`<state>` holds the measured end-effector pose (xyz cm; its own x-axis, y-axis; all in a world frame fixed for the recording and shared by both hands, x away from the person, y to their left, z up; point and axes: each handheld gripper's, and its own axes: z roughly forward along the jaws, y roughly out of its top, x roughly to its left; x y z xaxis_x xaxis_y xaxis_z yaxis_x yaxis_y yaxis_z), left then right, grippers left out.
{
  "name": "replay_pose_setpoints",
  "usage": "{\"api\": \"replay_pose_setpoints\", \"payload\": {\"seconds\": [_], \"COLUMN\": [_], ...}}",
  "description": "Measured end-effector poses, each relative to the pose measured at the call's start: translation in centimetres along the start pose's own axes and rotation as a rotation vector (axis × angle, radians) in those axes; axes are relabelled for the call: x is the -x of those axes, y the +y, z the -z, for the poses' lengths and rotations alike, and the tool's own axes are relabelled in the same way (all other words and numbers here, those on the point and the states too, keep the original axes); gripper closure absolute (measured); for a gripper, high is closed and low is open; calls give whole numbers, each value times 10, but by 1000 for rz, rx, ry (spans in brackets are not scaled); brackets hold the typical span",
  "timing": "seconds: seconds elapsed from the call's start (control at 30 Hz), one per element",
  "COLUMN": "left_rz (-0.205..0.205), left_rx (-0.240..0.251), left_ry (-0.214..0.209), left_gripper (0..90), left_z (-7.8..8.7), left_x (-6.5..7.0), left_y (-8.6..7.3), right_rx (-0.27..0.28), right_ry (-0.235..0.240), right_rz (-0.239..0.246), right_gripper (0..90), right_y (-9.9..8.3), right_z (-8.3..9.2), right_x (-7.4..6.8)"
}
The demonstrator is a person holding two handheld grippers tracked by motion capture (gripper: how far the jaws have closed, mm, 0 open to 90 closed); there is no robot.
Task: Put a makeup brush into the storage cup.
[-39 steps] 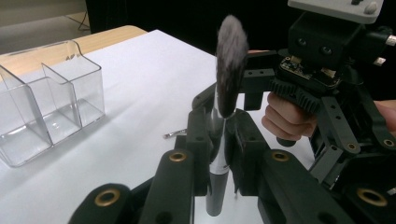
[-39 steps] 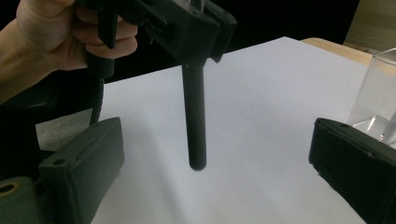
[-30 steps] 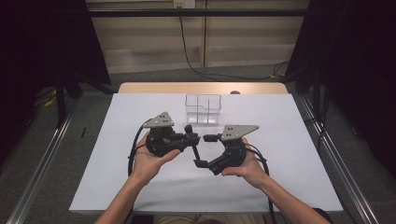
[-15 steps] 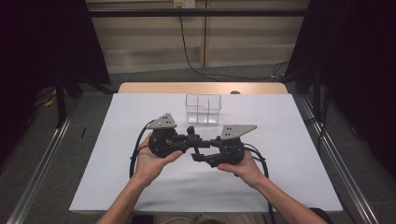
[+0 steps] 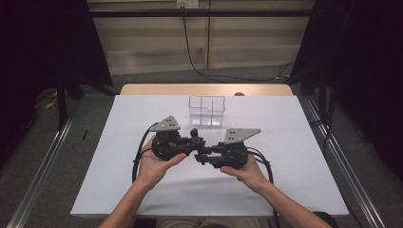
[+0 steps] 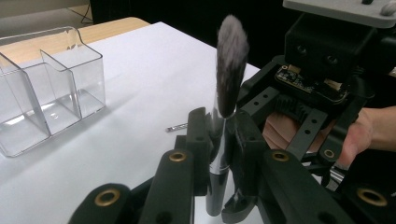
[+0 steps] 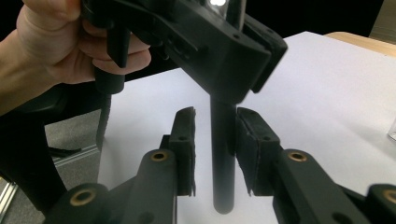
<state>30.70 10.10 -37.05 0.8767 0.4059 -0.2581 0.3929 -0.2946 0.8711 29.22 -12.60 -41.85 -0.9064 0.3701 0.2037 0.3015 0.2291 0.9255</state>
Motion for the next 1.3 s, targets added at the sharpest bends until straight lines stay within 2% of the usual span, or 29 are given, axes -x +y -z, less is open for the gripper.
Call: {"api": "replay_pose_setpoints", "payload": {"seconds": [0.4, 0.6, 0.83, 0.93, 1.17, 1.3], "left_rz": [2, 8, -7, -3, -4, -3], "left_rx": [-4, -2, -2, 18, 38, 49], "left_ry": [-3, -5, 3, -2, 26, 40], "left_gripper": [797, 797, 795, 793, 773, 713], "left_z": [-3, -4, -5, -6, -7, -6], "left_x": [0, 0, 0, -1, 0, 1], "left_y": [-2, -3, -3, -5, -7, -7], "right_rx": [6, 2, 3, -1, 0, -2], "right_ry": [-9, -18, -21, -36, -39, -39], "right_rz": [-5, -3, -1, 12, 6, 5], "right_gripper": [746, 798, 800, 801, 802, 802], "right_y": [-1, -2, -2, -2, -3, -3], "right_z": [1, 1, 1, 2, 2, 2], "right_x": [1, 2, 2, 2, 2, 2]}}
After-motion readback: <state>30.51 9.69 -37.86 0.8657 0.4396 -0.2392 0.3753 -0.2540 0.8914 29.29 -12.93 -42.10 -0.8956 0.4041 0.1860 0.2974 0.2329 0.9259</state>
